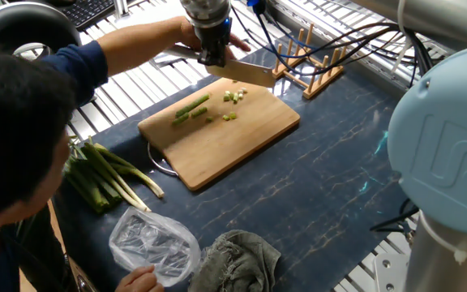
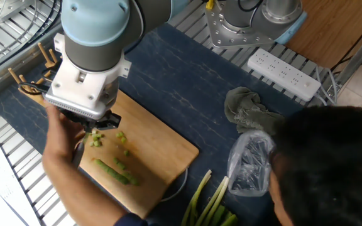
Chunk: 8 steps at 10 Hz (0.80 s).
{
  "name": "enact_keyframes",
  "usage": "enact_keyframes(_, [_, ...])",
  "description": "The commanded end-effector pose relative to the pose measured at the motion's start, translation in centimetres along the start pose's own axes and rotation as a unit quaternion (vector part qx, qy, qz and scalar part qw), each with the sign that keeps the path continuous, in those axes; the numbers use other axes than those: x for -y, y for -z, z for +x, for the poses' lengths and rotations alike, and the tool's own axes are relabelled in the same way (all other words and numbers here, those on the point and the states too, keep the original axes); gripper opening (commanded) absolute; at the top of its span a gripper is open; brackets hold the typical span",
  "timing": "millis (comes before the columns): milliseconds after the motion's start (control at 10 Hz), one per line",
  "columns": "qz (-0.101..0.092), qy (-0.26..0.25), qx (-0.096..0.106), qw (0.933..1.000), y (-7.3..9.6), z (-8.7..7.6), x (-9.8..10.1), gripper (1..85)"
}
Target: Chop the scallions
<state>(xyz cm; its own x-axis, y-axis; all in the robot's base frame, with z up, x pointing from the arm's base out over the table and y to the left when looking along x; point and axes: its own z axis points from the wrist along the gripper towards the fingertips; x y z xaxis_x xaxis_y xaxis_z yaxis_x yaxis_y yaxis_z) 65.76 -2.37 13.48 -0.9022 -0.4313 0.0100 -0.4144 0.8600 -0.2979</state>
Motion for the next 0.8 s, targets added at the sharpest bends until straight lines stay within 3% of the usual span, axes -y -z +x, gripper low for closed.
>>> enact_keyframes(0, [0.008,0.004,0.001,1.0,0.04,-0.09,0.53,1.3])
enact_keyframes(700, [0.017,0.006,0.002,0.9998,-0.39,-0.13,1.45,1.3])
